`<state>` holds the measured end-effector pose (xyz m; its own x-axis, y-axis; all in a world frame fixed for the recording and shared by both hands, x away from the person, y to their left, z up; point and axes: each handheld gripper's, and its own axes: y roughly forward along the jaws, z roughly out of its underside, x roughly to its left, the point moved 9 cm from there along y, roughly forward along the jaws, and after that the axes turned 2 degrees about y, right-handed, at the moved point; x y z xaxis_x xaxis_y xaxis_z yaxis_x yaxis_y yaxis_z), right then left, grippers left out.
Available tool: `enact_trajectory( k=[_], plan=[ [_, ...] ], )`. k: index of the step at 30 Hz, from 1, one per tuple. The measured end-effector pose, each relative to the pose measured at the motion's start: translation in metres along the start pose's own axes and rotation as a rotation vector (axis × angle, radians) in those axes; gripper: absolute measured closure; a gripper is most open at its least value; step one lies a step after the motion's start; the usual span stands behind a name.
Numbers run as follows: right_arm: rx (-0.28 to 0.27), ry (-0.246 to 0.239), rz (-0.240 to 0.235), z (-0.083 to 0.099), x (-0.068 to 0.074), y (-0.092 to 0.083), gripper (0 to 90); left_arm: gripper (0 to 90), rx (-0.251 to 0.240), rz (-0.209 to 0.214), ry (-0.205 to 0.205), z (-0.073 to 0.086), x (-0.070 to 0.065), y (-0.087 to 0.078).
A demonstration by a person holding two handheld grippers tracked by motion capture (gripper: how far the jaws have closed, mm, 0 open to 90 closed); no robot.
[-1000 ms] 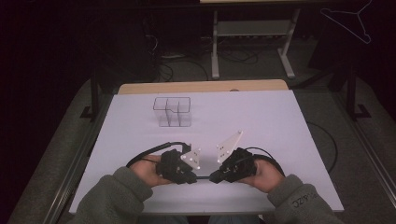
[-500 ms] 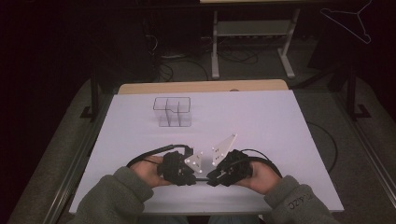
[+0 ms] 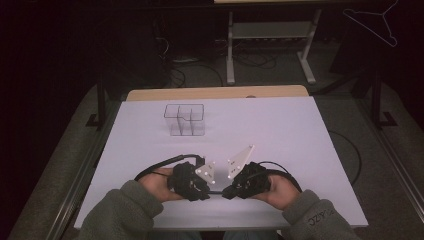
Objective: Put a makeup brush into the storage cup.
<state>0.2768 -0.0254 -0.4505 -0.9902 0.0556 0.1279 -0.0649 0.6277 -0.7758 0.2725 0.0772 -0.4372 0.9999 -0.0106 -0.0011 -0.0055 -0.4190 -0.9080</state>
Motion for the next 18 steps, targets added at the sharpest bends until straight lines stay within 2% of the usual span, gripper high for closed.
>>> enact_trajectory(
  k=[4,8,13,16,17,18],
  plan=[
    [-0.008,0.023,0.015,0.005,-0.003,-0.004,83.9,64.2,-0.065,-0.01,-0.069,0.008,0.004,-0.006],
    [-0.018,0.047,0.039,0.008,-0.007,-0.009,83.9,60.7,-0.114,-0.02,-0.133,0.02,0.007,-0.013],
    [-0.044,0.078,0.075,0.01,-0.014,-0.017,83.8,58.6,-0.163,-0.038,-0.181,0.033,0.013,-0.02],
    [-0.07,0.096,0.089,0.008,-0.017,-0.021,83.8,58.6,-0.183,-0.041,-0.206,0.035,0.015,-0.022],
    [-0.093,0.123,0.122,0.006,-0.022,-0.023,83.7,59.3,-0.221,-0.037,-0.229,0.033,0.017,-0.023],
    [-0.107,0.135,0.131,0.004,-0.023,-0.024,83.7,59.4,-0.238,-0.032,-0.237,0.03,0.017,-0.023]
  ],
)
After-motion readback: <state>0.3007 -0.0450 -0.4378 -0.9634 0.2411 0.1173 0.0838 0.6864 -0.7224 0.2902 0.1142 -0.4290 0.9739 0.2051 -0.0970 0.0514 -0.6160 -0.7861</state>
